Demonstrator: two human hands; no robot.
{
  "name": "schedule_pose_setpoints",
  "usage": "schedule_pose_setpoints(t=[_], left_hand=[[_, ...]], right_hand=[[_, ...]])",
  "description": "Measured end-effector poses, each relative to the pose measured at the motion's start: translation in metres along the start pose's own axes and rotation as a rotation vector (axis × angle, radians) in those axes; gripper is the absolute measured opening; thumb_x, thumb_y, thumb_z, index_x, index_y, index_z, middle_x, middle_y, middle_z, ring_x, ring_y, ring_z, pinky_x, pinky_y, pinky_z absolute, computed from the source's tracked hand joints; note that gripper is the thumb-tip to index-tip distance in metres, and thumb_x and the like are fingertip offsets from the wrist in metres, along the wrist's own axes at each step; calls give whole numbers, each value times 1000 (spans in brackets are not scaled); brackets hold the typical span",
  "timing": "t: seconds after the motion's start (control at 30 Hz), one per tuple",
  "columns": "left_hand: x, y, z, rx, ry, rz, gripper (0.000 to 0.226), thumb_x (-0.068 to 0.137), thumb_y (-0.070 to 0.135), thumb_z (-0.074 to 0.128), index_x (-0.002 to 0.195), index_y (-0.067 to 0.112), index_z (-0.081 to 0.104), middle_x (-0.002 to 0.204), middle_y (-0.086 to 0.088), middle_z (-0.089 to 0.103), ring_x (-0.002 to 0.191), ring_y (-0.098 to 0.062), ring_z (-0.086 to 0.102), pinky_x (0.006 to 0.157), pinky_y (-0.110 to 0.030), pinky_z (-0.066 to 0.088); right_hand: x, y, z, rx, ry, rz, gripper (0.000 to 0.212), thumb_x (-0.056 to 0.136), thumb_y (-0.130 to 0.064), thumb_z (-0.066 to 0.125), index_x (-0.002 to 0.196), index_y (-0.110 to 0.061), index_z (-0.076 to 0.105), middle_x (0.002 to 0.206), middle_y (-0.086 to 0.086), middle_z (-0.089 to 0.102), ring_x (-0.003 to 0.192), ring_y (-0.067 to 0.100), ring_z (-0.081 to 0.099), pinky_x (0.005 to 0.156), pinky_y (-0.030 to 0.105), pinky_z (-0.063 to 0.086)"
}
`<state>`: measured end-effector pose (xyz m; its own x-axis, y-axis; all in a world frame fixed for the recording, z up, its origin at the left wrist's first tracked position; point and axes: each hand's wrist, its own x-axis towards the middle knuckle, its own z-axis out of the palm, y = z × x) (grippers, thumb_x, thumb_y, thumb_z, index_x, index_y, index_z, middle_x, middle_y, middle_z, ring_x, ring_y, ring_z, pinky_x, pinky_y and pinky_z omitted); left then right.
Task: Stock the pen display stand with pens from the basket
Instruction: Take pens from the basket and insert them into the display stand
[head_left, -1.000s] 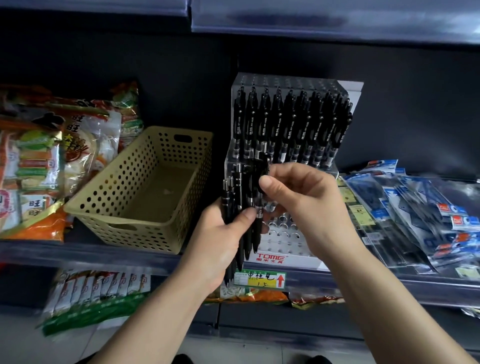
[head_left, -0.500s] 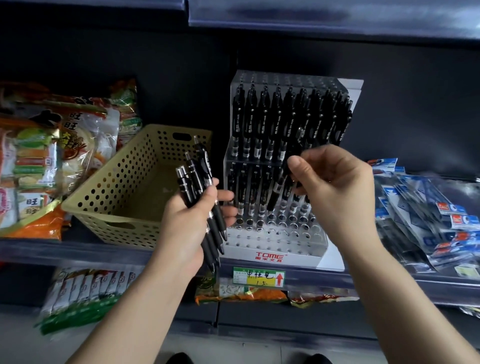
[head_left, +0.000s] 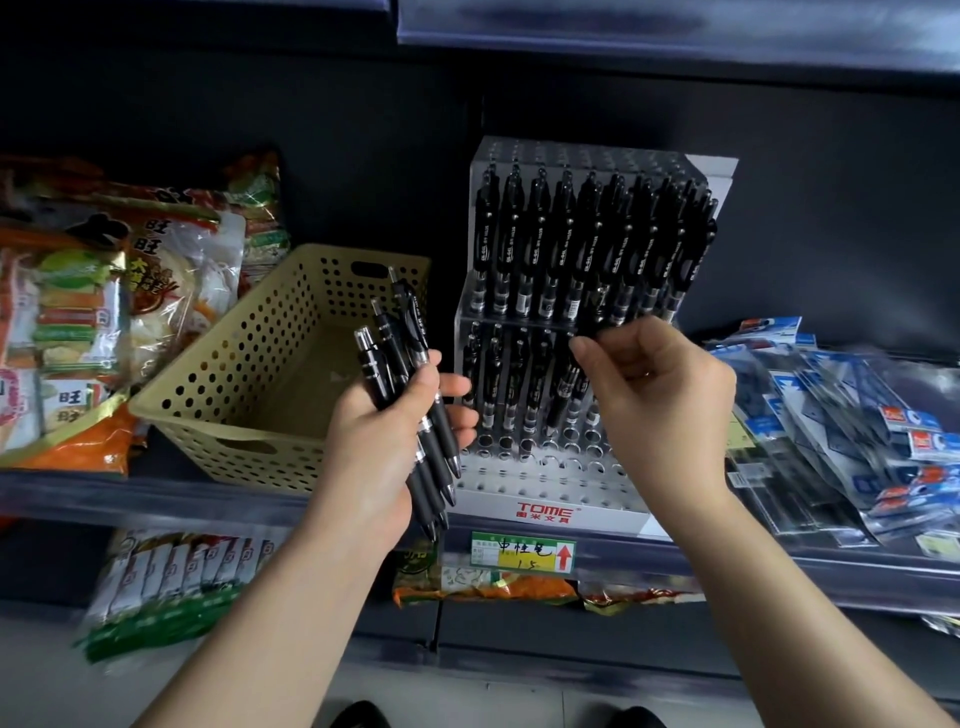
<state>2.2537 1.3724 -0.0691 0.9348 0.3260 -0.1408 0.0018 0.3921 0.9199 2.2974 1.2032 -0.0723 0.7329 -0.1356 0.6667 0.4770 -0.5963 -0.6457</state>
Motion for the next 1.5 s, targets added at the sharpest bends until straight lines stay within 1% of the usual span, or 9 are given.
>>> schedule_pose_setpoints(t=[0.07, 0.27, 0.53, 0.77, 0.87, 0.97, 1.07, 1.37, 1.5], left_hand=[[0, 0, 0, -5, 1, -1, 13, 93, 14, 54, 102, 11, 63, 79, -5, 73, 59, -18, 66, 56, -32, 57], [-1, 0, 1, -19, -3, -14, 14, 91, 14, 56, 102, 10, 64, 82, -8, 73, 60, -19, 66, 57, -33, 57], [-1, 1, 1, -23, -24, -26, 15, 91, 14, 56, 103, 9, 64, 83, -8, 73, 61, -19, 66, 61, -36, 58], [-5, -5, 1, 62, -227, -99, 18, 90, 14, 57, 105, 11, 67, 79, -7, 70, 62, -22, 64, 64, -38, 59], [-10, -10, 5, 89, -286, -119, 16, 87, 11, 60, 101, 8, 68, 76, -8, 69, 58, -21, 63, 58, -35, 58], [-12, -12, 10, 100, -308, -144, 8, 84, 8, 63, 91, 7, 66, 70, -9, 68, 52, -20, 60, 50, -30, 53], [-13, -14, 12, 119, -315, -136, 4, 83, 8, 64, 87, 7, 65, 69, -9, 69, 51, -20, 60, 48, -29, 52], [-13, -19, 16, 142, -267, -54, 12, 87, 15, 62, 95, 8, 67, 80, -12, 71, 60, -23, 67, 56, -33, 57], [-6, -19, 12, 160, -159, -20, 17, 89, 22, 59, 98, 11, 68, 83, -4, 71, 71, -19, 67, 59, -33, 57]], right_hand=[[-1, 0, 1, -36, -16, -10, 17, 82, -27, 73, 73, -16, 65, 59, -10, 60, 55, 7, 58, 54, 26, 49], [-7, 2, 5, -122, -140, 18, 21, 82, -29, 73, 70, -13, 67, 52, -10, 56, 49, 7, 55, 48, 20, 42], [-11, 7, 5, -189, -250, 29, 26, 83, -27, 73, 63, -15, 60, 47, -9, 54, 43, 11, 52, 44, 24, 42], [-7, 4, 2, -214, -293, 61, 30, 79, -36, 74, 63, -15, 59, 50, -7, 56, 46, 12, 53, 46, 27, 44], [-4, -3, -2, -110, -284, 94, 31, 78, -44, 72, 64, -20, 60, 50, -4, 57, 46, 13, 53, 45, 27, 42], [-2, -17, -6, 290, -361, 242, 17, 86, -33, 66, 75, -20, 67, 57, 4, 62, 46, 12, 51, 43, 24, 40], [-1, -23, -8, 524, -443, 395, 11, 86, -22, 67, 85, -11, 70, 57, -3, 62, 44, 7, 50, 42, 15, 37], [11, -21, -21, 519, -327, 402, 16, 75, -23, 76, 71, -13, 64, 60, 7, 68, 50, 15, 60, 40, 19, 40], [22, -15, -34, 405, -239, 330, 18, 77, -26, 75, 68, -17, 62, 62, 6, 70, 55, 22, 67, 45, 30, 50]])
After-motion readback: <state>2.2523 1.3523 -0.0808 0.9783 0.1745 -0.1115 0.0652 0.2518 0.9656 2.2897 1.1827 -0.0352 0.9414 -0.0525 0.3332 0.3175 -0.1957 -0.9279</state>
